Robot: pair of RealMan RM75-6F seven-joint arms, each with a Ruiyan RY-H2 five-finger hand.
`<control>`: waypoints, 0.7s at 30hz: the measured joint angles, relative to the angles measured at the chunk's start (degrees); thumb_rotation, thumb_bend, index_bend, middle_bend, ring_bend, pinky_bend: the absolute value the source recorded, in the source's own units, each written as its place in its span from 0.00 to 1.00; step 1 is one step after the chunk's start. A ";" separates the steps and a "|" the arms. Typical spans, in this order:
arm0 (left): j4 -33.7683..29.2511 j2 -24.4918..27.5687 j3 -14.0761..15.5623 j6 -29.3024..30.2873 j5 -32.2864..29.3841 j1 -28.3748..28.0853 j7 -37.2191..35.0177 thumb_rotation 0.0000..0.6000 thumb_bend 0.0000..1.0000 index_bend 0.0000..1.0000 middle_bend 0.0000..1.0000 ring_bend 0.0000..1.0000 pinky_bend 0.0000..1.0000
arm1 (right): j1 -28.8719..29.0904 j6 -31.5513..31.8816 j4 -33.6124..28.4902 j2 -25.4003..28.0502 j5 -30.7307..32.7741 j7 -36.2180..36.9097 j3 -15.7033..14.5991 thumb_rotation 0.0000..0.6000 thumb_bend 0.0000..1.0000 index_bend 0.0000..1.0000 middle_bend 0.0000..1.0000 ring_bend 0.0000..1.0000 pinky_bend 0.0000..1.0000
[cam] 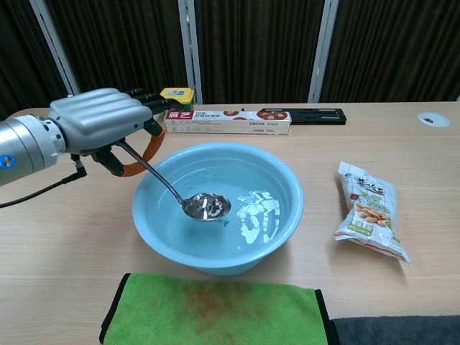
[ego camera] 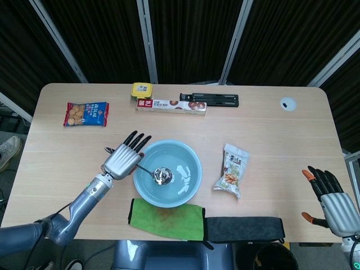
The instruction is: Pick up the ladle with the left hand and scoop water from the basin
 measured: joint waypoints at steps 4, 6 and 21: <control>3.52 -2.74 0.07 -1.49 -0.24 -0.73 -1.58 1.00 0.46 0.69 0.00 0.00 0.00 | 0.52 -1.30 0.26 0.06 0.44 0.48 0.05 1.00 0.00 0.00 0.00 0.00 0.00; 5.14 -3.75 0.09 -1.99 -0.21 -1.04 -2.36 1.00 0.43 0.59 0.00 0.00 0.00 | 0.86 -1.99 0.39 0.04 1.04 0.54 0.26 1.00 0.00 0.00 0.00 0.00 0.00; 14.47 -9.18 -0.19 -6.46 -2.12 -2.79 -6.95 1.00 0.12 0.00 0.00 0.00 0.00 | 1.58 -3.63 0.30 -0.80 3.70 -1.32 1.40 1.00 0.00 0.00 0.00 0.00 0.00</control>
